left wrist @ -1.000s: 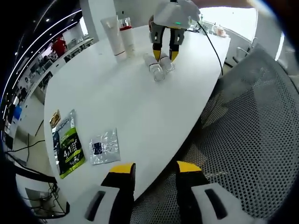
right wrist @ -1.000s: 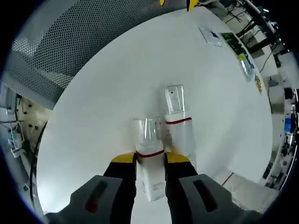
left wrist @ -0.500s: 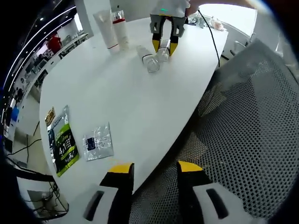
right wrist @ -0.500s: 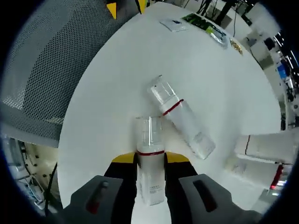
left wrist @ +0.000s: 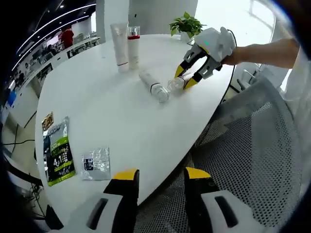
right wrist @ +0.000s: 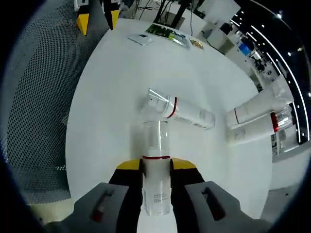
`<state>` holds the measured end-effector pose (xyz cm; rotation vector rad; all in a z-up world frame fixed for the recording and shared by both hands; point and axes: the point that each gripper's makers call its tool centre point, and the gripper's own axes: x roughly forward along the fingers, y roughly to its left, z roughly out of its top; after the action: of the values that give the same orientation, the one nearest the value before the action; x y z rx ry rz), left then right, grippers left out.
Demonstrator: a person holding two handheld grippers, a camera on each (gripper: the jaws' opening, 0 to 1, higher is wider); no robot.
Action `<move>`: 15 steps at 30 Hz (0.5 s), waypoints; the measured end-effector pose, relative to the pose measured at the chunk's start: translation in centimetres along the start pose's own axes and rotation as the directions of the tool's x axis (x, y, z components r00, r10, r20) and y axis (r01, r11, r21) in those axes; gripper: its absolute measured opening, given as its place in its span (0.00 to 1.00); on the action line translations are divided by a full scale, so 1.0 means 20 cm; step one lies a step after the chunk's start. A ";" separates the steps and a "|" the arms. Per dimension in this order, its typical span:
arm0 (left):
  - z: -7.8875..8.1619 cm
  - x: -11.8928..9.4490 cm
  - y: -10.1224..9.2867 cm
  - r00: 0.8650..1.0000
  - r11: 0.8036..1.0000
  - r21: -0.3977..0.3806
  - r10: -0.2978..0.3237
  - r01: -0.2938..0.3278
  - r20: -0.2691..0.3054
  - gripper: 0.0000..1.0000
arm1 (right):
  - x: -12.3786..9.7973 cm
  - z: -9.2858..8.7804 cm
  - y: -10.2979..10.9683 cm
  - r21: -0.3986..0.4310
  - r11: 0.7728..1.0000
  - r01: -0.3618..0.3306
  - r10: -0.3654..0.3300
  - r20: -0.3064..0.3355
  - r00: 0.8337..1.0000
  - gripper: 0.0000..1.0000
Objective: Arrange the skincare products in the storage area until every visible bottle or jar stands upright without overlapping.
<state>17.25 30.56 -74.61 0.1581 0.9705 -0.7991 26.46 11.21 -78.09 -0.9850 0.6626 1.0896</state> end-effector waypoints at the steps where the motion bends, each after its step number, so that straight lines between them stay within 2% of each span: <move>1: 0.04 0.00 -0.02 0.999 0.999 -0.035 -0.013 0.014 0.040 0.38 | -0.02 0.03 0.01 0.072 0.997 0.012 -0.014 0.030 0.999 0.18; 2: 0.10 -0.01 -0.05 0.995 0.994 -0.097 -0.047 0.056 0.089 0.38 | -0.05 0.06 0.01 0.129 0.991 0.023 -0.032 0.070 0.997 0.18; 3: 0.12 0.00 -0.06 0.991 0.989 -0.132 -0.055 0.070 0.119 0.40 | -0.07 0.08 0.02 0.162 0.986 0.027 -0.042 0.090 0.995 0.18; 4: 0.16 0.00 -0.07 0.987 0.986 -0.152 -0.042 0.066 0.157 0.44 | -0.09 0.13 0.04 0.254 0.967 0.012 -0.046 0.130 0.990 0.18; 5: 0.17 0.00 -0.07 0.984 0.987 -0.148 -0.033 0.059 0.175 0.49 | -0.11 0.18 0.05 0.301 0.954 -0.005 -0.049 0.171 0.984 0.18; 6: 0.16 0.00 -0.08 0.986 0.989 -0.136 -0.034 0.056 0.165 0.51 | -0.14 0.26 0.06 0.380 0.924 -0.038 -0.057 0.234 0.971 0.18; 8: 0.18 0.01 -0.12 0.982 0.991 -0.117 -0.046 0.068 0.183 0.51 | -0.18 0.36 0.07 0.424 0.903 -0.069 -0.075 0.312 0.947 0.18; 10: 0.20 -0.01 -0.16 0.977 0.991 -0.101 -0.068 0.090 0.202 0.52 | -0.23 0.48 0.09 0.486 0.866 -0.116 -0.088 0.377 0.922 0.19; 11: 0.21 -0.02 -0.20 0.972 0.989 -0.086 -0.100 0.120 0.212 0.52 | -0.25 0.57 0.11 0.490 0.855 -0.169 -0.080 0.447 0.891 0.19; 13: 0.20 -0.04 -0.25 0.965 0.988 -0.019 -0.147 0.155 0.216 0.55 | -0.31 0.71 0.13 0.474 0.851 -0.227 -0.077 0.541 0.838 0.19; 15: 0.20 -0.05 -0.28 0.960 0.983 -0.009 -0.176 0.182 0.215 0.57 | -0.34 0.79 0.17 0.424 0.867 -0.260 -0.045 0.588 0.808 0.19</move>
<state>16.02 25.28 -70.33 -0.0418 0.7987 -0.9476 20.63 23.07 -66.60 -0.1384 0.4474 1.1716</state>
